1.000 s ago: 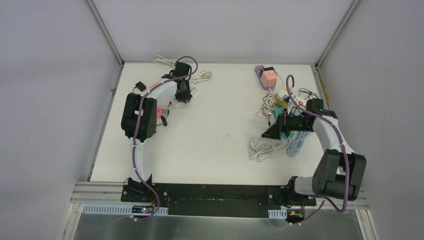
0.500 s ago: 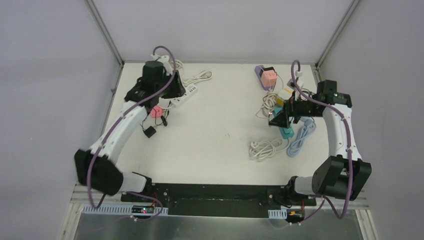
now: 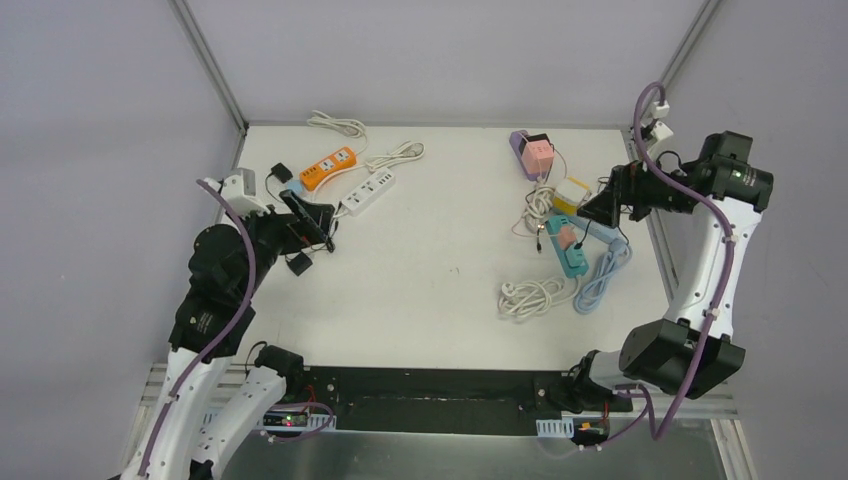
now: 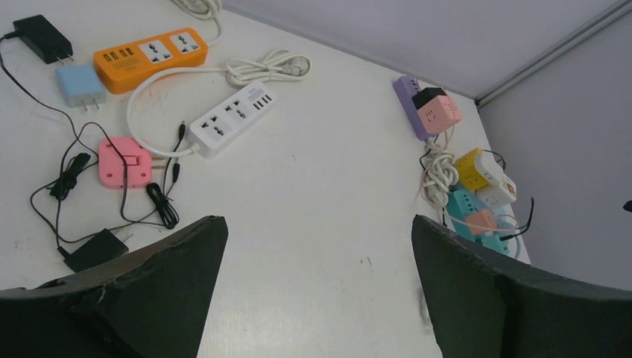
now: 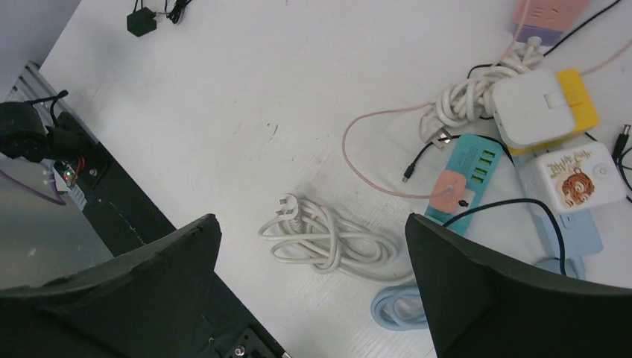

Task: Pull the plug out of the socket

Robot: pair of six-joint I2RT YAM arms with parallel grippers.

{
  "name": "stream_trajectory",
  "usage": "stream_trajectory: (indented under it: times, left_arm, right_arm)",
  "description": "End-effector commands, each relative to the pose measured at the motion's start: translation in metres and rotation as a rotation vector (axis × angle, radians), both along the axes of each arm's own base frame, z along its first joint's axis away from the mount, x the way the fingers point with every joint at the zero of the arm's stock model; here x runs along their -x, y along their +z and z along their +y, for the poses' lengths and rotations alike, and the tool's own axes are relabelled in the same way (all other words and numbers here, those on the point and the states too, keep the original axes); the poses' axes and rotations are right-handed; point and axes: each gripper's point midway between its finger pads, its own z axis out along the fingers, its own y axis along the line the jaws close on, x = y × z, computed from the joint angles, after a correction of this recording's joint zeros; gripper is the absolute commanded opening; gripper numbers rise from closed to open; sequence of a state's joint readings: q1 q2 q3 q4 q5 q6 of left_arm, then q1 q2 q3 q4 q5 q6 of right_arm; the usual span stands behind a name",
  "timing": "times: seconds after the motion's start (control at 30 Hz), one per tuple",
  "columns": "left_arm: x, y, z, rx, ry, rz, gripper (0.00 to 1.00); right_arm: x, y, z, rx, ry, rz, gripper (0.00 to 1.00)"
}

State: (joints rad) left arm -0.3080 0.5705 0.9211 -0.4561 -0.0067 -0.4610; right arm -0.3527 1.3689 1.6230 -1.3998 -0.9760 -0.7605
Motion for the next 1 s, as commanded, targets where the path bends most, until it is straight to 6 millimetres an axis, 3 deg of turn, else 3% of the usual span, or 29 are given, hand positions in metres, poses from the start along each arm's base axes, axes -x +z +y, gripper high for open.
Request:
stream_trajectory:
  times: [0.0,0.23,0.3,0.5,0.83,0.97]
  left_arm:
    - [0.0,0.0,-0.018,0.05,-0.078,0.067,0.98]
    - [-0.012,0.017,-0.05,0.032,-0.235,0.155,0.99]
    - [-0.013,0.013,-0.057,0.021,-0.27,0.203,0.99]
    - [-0.008,0.0,-0.054,-0.008,-0.266,0.257,0.99]
    - [-0.014,-0.01,-0.047,-0.069,-0.235,0.308,0.99]
    - [-0.015,-0.006,-0.051,-0.051,-0.25,0.318,0.99]
  right_arm:
    - [-0.001,0.011,-0.01,-0.075,-0.079,0.011,0.99]
    - [-0.004,0.023,-0.034,-0.041,-0.178,-0.002,0.99]
    - [-0.003,0.025,-0.044,0.017,-0.204,-0.01,0.99]
    - [-0.009,0.041,-0.063,0.08,-0.294,-0.046,1.0]
    - [-0.048,0.065,-0.094,-0.142,-0.529,-0.028,1.0]
    - [-0.052,0.068,-0.104,-0.146,-0.633,-0.04,1.0]
